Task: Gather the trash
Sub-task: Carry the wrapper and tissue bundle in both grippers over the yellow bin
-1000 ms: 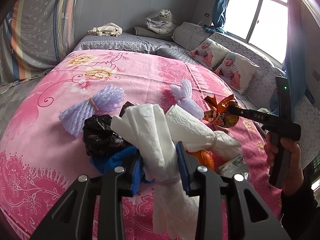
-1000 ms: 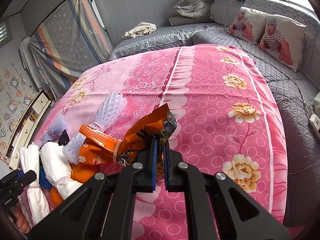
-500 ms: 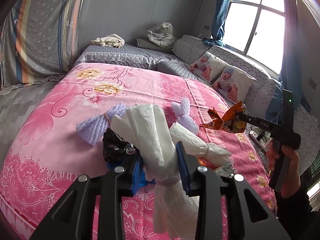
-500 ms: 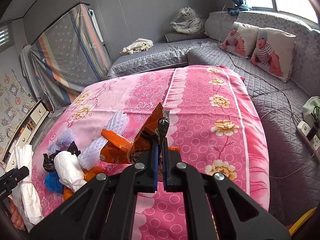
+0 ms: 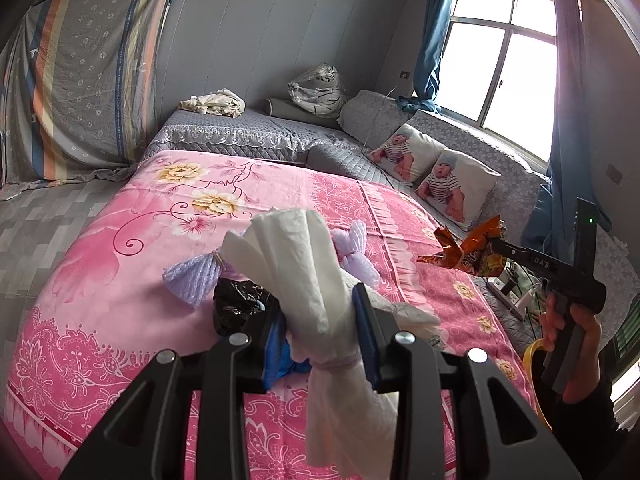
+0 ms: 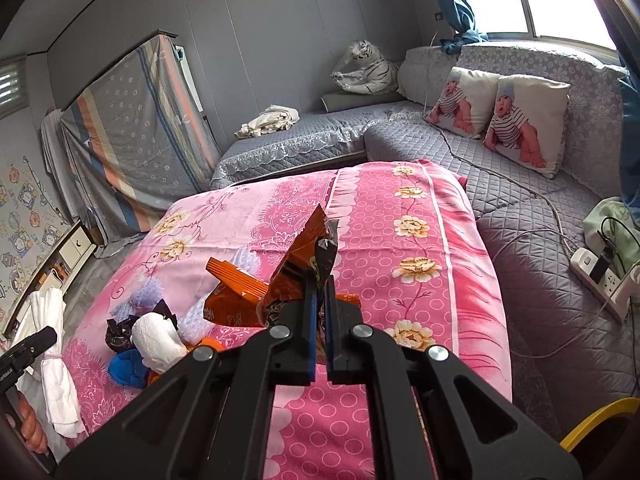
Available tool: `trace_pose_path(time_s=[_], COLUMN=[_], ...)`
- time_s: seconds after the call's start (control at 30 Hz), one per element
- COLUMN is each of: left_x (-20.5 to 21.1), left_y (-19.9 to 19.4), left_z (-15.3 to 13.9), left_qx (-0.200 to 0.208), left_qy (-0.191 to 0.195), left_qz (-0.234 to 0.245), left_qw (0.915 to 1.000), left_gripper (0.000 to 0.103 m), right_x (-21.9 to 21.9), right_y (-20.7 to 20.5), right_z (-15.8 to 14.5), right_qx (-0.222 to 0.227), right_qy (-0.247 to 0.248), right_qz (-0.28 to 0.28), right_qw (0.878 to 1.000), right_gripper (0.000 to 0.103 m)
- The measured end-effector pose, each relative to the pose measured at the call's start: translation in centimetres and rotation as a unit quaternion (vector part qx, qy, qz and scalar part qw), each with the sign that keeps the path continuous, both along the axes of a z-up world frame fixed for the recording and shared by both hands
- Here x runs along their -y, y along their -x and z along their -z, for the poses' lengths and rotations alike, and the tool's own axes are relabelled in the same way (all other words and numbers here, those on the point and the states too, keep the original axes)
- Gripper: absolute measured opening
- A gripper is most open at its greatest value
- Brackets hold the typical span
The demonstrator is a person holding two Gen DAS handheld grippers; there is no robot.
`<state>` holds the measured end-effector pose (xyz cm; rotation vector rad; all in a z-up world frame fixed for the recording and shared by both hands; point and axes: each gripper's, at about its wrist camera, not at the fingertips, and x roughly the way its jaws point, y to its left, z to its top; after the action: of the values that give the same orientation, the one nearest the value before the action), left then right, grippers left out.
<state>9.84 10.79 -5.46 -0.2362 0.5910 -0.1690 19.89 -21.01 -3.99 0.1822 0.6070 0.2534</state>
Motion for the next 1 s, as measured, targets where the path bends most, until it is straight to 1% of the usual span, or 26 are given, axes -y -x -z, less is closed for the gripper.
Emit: trace_pose_path(time_s=[0.2, 0.43, 0.7, 1.0], left_x=[0.9, 2.6, 6.3, 11.7], left_y=[0.4, 0.1, -1.0, -2.5], left_z=[-0.4, -0.4, -0.8, -2.1], left_qx=[0.006, 0.006, 0.008, 0.02], left_qy=[-0.002, -0.007, -0.014, -0.028], left_qz=[0.011, 0.032, 0.082, 0.148], left_qw=[0.9999, 0.9994, 0.9965, 0.9883], left_gripper=[0.03, 0.03, 0.03, 0.03], right_x=[1.4, 4.0, 8.0, 12.8], right_y=[1.7, 4.3, 6.8, 10.3], right_z=[-0.6, -1.0, -0.7, -0.2], right_qx=[0.009, 0.025, 0.023, 0.027], right_qy=[-0.013, -0.032, -0.051, -0.061], right_qz=[0.009, 0.036, 0.076, 0.132], right_qw=[1.0, 0.999, 0.996, 0.989], right_gripper=[0.002, 0.002, 0.002, 0.002])
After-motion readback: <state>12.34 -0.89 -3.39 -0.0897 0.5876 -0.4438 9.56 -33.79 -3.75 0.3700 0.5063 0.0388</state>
